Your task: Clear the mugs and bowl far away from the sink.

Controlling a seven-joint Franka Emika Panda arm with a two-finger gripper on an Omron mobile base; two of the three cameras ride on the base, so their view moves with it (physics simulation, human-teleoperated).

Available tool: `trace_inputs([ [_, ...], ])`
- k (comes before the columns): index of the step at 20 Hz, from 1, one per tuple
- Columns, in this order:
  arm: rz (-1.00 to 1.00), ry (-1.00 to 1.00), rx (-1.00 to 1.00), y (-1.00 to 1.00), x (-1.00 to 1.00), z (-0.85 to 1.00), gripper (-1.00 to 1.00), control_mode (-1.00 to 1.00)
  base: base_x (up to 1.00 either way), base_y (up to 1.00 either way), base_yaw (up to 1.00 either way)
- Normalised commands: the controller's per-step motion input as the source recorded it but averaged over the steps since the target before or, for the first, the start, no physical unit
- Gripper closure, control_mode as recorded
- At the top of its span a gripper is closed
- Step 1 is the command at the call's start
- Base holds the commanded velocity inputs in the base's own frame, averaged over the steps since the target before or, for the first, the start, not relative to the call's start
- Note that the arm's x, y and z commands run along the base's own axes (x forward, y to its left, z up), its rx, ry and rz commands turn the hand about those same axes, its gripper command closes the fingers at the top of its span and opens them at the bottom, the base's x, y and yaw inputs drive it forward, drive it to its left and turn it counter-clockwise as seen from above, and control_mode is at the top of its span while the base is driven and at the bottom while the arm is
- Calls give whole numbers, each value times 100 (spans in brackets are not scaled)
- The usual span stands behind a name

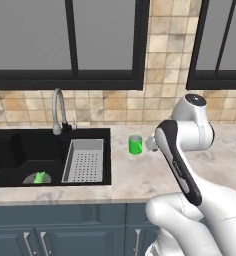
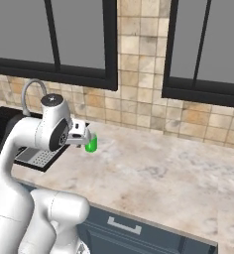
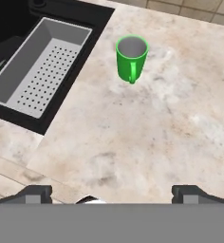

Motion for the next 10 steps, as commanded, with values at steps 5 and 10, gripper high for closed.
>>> trace_inputs([
  [5,0,0,0,2,35,-31,-100,-100,0,0,0],
  [10,0,0,0,0,37,-33,-100,-100,0,0,0],
])
